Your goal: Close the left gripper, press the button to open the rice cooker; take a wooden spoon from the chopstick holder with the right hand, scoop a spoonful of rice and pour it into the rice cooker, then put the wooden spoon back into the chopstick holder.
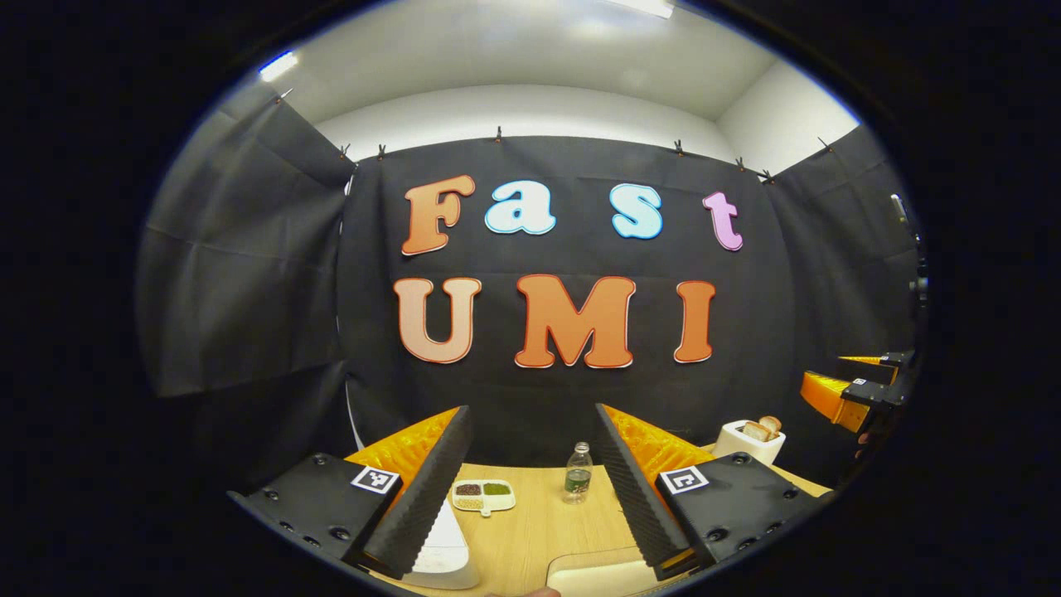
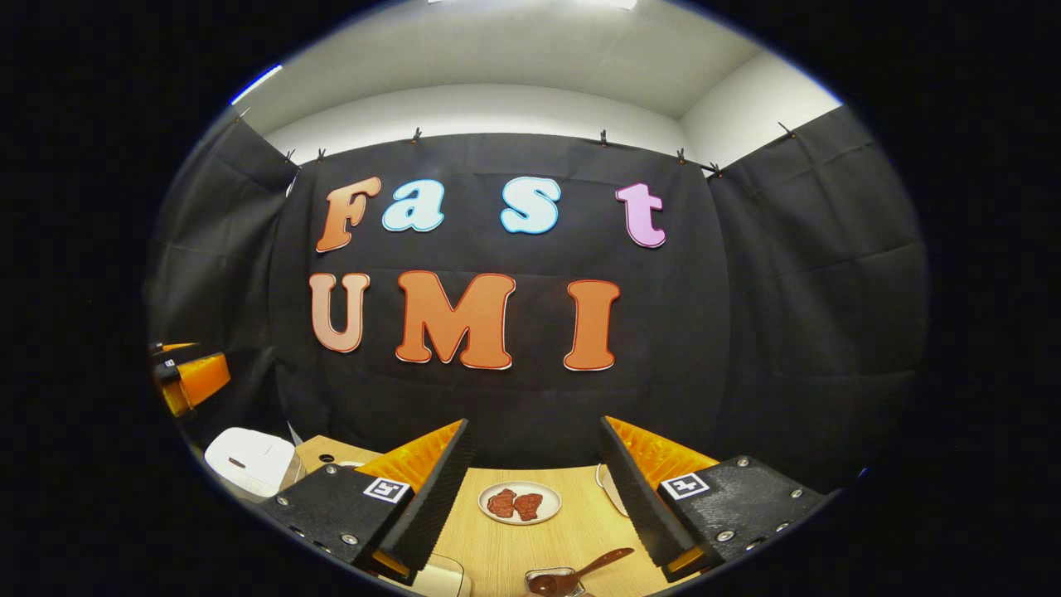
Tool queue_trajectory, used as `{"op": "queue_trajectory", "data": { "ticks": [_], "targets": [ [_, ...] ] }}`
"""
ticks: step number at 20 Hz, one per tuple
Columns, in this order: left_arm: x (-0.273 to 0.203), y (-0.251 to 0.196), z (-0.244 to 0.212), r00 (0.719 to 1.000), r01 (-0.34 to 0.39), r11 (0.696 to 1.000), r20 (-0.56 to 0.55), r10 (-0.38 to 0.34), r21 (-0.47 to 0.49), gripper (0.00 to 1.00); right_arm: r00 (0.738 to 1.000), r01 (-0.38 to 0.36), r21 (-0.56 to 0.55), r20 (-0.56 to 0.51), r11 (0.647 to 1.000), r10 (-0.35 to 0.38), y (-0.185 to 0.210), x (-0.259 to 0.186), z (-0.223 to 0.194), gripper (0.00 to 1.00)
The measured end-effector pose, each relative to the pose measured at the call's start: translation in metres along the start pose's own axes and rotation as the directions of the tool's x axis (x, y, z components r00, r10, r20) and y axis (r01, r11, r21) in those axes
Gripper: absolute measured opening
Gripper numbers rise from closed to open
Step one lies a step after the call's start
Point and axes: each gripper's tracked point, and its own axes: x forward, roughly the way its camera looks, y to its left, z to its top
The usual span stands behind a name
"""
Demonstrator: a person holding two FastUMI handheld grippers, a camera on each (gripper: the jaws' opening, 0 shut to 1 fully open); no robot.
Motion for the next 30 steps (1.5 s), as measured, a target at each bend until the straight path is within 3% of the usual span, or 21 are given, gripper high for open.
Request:
{"op": "queue_trajectory", "data": {
  "ticks": [3, 4, 9, 12, 13, 14, 15, 17, 21, 22, 25, 28, 30],
  "targets": [
    [0.003, 0.027, 0.006, 0.998, -0.057, 0.998, 0.014, 0.057, 0.030, 1.00, 1.000, 0.013, -0.012, -0.010, 1.000, -0.013, -0.004, 0.001, -0.004, 0.90],
    [0.005, 0.038, 0.007, 0.997, -0.080, 0.996, 0.016, 0.079, 0.036, 1.00, 1.000, 0.017, -0.013, -0.011, 1.000, -0.017, -0.005, 0.002, -0.005, 0.94],
    [0.021, 0.091, 0.005, 0.987, -0.156, 0.987, -0.015, 0.157, 0.043, 0.97, 0.999, 0.029, -0.023, -0.033, 0.999, -0.029, -0.007, 0.001, -0.015, 0.95],
    [0.030, 0.121, -0.010, 0.975, -0.204, 0.979, -0.091, 0.205, 0.020, 0.50, 0.998, 0.050, -0.037, -0.048, 0.998, -0.051, -0.012, 0.000, -0.022, 0.95],
    [0.031, 0.134, -0.019, 0.964, -0.232, 0.972, -0.127, 0.233, 0.029, 0.29, 0.997, 0.053, -0.035, -0.056, 0.998, -0.055, -0.012, -0.001, -0.025, 0.90],
    [0.034, 0.143, -0.028, 0.956, -0.241, 0.970, -0.166, 0.244, 0.034, 0.07, 0.996, 0.056, -0.034, -0.062, 0.998, -0.058, -0.012, -0.001, -0.028, 0.95],
    [0.034, 0.149, -0.035, 0.944, -0.255, 0.966, -0.209, 0.256, 0.036, 0.07, 0.996, 0.060, -0.035, -0.068, 0.998, -0.062, -0.013, -0.001, -0.030, 0.95],
    [0.043, 0.147, -0.061, 0.926, -0.222, 0.975, -0.315, 0.208, -0.008, 0.04, 0.994, 0.072, -0.042, -0.074, 0.996, -0.075, -0.015, -0.001, -0.033, 0.95],
    [0.048, 0.163, -0.099, 0.852, -0.249, 0.966, -0.490, 0.185, -0.068, 0.05, 0.992, 0.093, -0.050, -0.085, 0.994, -0.097, -0.018, -0.003, -0.038, 0.99],
    [0.051, 0.166, -0.105, 0.834, -0.254, 0.964, -0.523, 0.177, -0.079, 0.05, 0.991, 0.096, -0.051, -0.088, 0.994, -0.101, -0.019, -0.003, -0.039, 0.94],
    [0.050, 0.179, -0.129, 0.764, -0.284, 0.954, -0.625, 0.163, -0.098, 0.05, 0.988, 0.108, -0.051, -0.107, 0.993, -0.113, -0.022, -0.004, -0.046, 0.95],
    [0.045, 0.185, -0.160, 0.666, -0.320, 0.939, -0.735, 0.126, -0.129, 0.05, 0.984, 0.124, -0.047, -0.123, 0.991, -0.129, -0.025, -0.007, -0.052, 0.95],
    [0.039, 0.185, -0.188, 0.582, -0.346, 0.924, -0.809, 0.074, -0.164, 0.03, 0.981, 0.134, -0.054, -0.134, 0.990, -0.140, -0.029, -0.010, -0.057, 0.94]
  ]
}}
